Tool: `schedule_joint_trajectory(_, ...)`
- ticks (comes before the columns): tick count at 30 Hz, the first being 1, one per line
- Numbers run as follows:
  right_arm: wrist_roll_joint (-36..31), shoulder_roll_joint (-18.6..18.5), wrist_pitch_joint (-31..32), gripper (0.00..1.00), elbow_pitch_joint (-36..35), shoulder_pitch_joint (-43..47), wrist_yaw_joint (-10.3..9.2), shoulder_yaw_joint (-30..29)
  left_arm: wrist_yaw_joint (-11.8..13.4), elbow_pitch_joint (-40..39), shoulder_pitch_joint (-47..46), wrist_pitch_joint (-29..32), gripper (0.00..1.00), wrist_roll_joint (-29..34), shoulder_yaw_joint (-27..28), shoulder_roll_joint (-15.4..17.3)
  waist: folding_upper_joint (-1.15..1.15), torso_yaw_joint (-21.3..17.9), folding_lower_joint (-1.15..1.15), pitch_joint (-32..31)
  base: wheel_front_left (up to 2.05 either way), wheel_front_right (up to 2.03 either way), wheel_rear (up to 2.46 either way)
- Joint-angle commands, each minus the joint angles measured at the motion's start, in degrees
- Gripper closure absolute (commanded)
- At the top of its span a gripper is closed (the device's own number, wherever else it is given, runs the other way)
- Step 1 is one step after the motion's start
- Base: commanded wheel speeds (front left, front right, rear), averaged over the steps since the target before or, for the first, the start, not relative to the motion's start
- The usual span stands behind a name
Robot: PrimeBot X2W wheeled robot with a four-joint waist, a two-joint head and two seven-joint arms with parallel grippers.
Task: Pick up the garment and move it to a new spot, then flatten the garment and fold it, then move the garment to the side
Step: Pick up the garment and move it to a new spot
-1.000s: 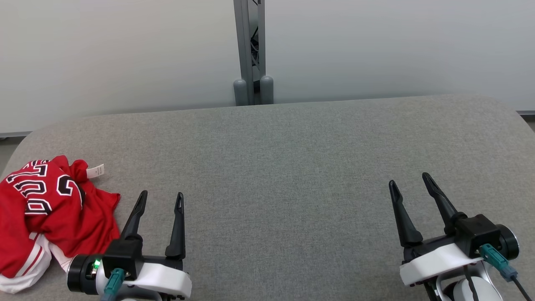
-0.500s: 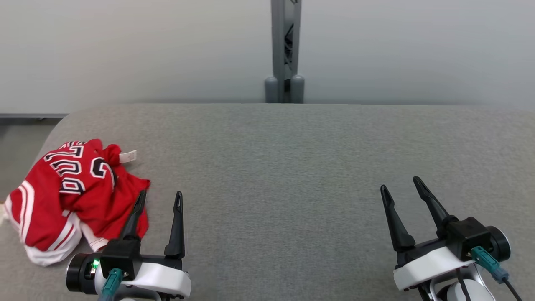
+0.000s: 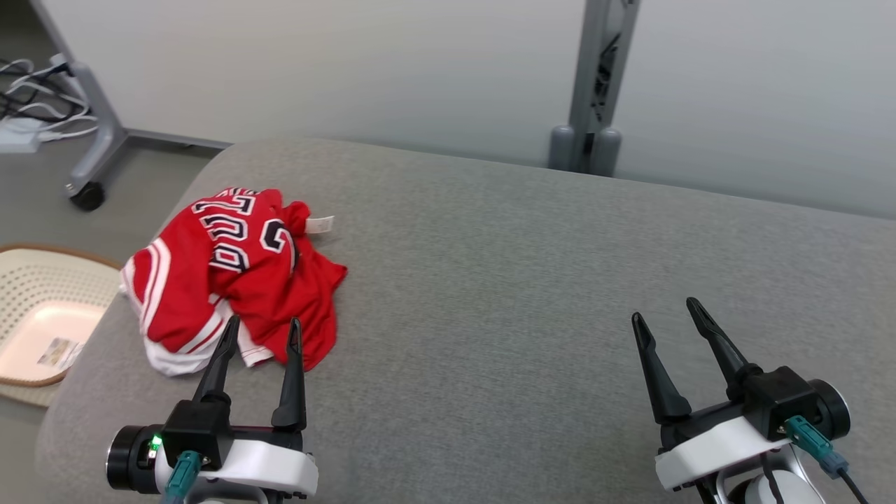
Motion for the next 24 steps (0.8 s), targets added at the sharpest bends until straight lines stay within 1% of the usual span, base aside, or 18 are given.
schedule_joint_trajectory(1, -0.2, -0.4, -0.3, 0.00, -0.2, 0.2, 0.00, 0.0, 0.4, -0.1, 0.1, -0.3, 0.00, -0.2, 0.2, 0.3, 0.00, 1.9, 0.00, 0.3, 0.00, 0.00, 0.00)
schedule_joint_trajectory(14, -0.2, -0.4, -0.2, 0.00, 0.0, 0.8, 0.00, 0.9, 1.0, 0.1, 0.4, -0.3, 0.00, -0.7, -0.5, 0.3, 0.00, 9.9, 0.00, -0.1, 0.00, 0.00, 0.00)
schedule_joint_trajectory(24, -0.2, -0.4, -0.2, 0.00, 0.2, 1.2, 0.00, 1.1, 0.9, 0.0, 0.9, -0.3, 0.01, -0.8, -0.3, 0.3, 0.00, 12.1, 0.00, -0.3, 0.00, 0.00, 0.00)
